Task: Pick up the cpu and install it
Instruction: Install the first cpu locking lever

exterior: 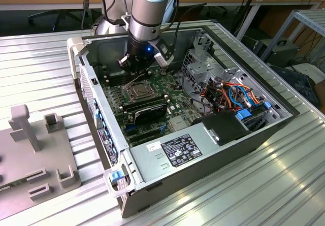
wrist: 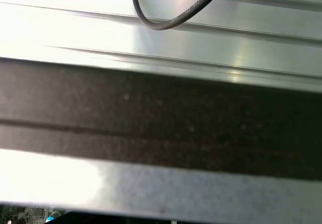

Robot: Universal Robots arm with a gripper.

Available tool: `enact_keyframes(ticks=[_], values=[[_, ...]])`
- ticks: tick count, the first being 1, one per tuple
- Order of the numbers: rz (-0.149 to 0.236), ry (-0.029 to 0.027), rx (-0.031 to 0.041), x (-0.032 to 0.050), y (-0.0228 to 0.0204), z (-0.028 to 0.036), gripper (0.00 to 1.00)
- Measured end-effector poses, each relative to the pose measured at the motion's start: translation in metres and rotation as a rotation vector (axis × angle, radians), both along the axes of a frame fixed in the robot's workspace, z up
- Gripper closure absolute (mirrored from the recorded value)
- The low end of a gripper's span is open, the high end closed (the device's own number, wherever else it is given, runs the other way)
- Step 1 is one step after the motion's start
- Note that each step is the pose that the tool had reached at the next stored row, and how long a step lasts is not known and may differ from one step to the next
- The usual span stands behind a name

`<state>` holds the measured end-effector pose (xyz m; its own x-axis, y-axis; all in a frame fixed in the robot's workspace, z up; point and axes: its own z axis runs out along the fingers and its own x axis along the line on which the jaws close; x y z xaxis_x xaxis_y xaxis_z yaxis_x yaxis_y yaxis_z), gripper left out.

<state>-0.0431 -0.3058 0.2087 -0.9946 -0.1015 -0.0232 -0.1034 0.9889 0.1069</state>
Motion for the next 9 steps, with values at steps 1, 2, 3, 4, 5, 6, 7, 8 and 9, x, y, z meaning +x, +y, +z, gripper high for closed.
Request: enact_keyframes(ticks=[1, 2, 3, 4, 5, 6, 7, 8, 9], values=[[0.000, 0.0001, -0.0001, 0.0000, 0.0000, 0.0001, 0.89], [0.000, 0.0003, -0.0004, -0.0001, -0.0001, 0.0004, 0.89], [0.000, 0.0001, -0.0003, -0.0001, 0.0000, 0.0023, 0.89], [0.000, -0.0006, -0.0002, -0.0001, 0.0000, 0.0039, 0.89], [0.000, -0.0016, -0.0001, -0.0001, 0.0000, 0.0058, 0.89], [0.000, -0.0029, -0.0002, -0.0002, 0.0000, 0.0079, 0.89], [0.000, -0.0042, -0.0001, -0.0002, 0.0000, 0.0095, 0.89], [0.000, -0.0059, -0.0002, -0.0003, 0.0000, 0.0113, 0.89], [0.000, -0.0071, -0.0002, -0.0004, 0.0000, 0.0123, 0.89]])
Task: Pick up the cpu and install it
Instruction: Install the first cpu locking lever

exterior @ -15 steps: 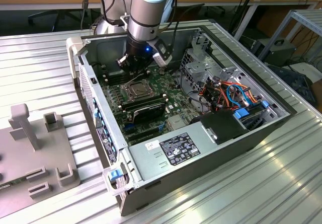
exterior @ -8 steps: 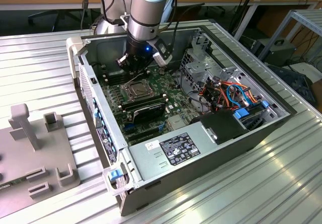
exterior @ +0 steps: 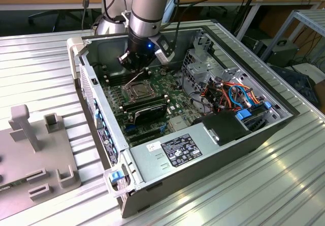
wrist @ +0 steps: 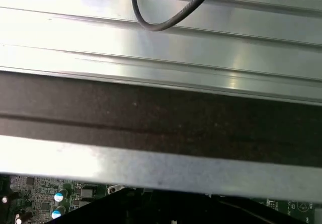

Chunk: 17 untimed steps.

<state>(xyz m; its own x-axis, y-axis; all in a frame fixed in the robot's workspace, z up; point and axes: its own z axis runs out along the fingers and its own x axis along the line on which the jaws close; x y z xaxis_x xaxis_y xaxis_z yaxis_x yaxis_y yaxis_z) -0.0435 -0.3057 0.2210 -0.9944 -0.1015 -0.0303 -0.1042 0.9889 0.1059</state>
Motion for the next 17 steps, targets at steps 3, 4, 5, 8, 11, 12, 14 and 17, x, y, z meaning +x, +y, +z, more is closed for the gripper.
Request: enact_keyframes(ticks=[3, 4, 5, 8, 11, 12, 14, 17], values=[[0.000, -0.0009, 0.0001, 0.0000, 0.0000, 0.0003, 0.89], [0.000, -0.0010, 0.0001, 0.0000, 0.0000, 0.0003, 0.89], [0.000, -0.0013, 0.0001, -0.0007, 0.0000, 0.0004, 0.89], [0.000, -0.0042, 0.0000, -0.0073, 0.0001, 0.0004, 0.89], [0.000, -0.0090, 0.0000, -0.0175, 0.0003, 0.0004, 0.89], [0.000, -0.0104, 0.0000, -0.0204, 0.0004, 0.0004, 0.89], [0.000, -0.0158, 0.0000, -0.0239, 0.0005, 0.0014, 0.89], [0.000, -0.0270, 0.0001, -0.0252, 0.0006, 0.0072, 0.89]])
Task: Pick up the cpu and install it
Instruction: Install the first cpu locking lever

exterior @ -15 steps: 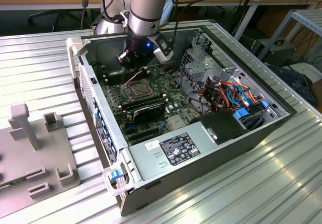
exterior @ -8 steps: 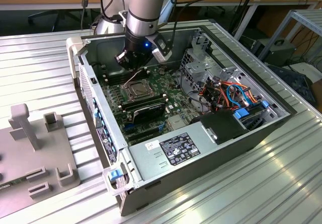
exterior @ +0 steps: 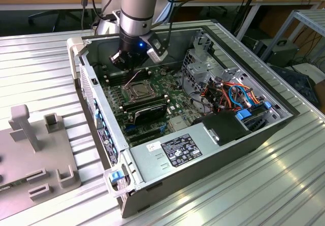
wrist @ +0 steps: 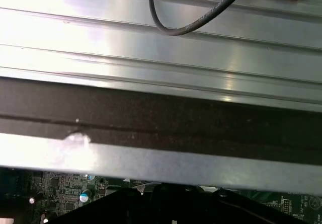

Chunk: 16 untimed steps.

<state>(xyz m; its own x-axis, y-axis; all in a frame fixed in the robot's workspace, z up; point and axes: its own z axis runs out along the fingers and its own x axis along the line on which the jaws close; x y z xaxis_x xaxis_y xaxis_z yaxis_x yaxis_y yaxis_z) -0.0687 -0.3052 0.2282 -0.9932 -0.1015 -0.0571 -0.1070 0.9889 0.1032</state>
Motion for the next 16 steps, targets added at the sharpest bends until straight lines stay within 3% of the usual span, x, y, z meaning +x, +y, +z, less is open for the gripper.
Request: enact_keyframes(ticks=[3, 16], values=[[0.000, -0.0057, 0.0001, 0.0000, 0.0000, 0.0050, 0.89], [-0.006, -0.0059, 0.0000, 0.0004, -0.0011, 0.0056, 0.89]])
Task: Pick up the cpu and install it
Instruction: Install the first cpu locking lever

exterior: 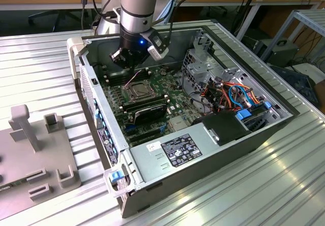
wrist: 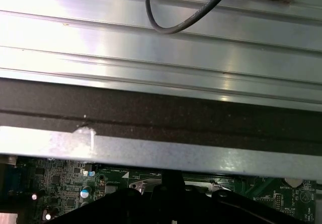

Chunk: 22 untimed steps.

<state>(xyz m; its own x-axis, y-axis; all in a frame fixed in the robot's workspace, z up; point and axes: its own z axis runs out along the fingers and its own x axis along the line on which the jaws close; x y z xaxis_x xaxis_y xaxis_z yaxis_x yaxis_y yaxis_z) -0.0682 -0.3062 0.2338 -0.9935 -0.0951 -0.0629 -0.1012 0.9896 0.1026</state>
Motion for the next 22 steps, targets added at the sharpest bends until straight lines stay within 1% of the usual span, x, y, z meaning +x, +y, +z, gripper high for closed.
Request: enact_keyframes(ticks=[2, 5, 8, 19, 22], values=[[0.000, 0.0000, 0.0004, 0.0035, -0.0027, 0.0000, 0.89], [0.000, 0.0000, 0.0012, 0.0034, -0.0032, 0.0000, 0.89], [0.000, 0.0001, 0.0013, 0.0034, -0.0049, 0.0000, 0.89], [-0.001, 0.0001, 0.0012, 0.0051, -0.0053, -0.0003, 0.89], [0.000, 0.0001, 0.0013, 0.0072, -0.0053, -0.0008, 0.89]])
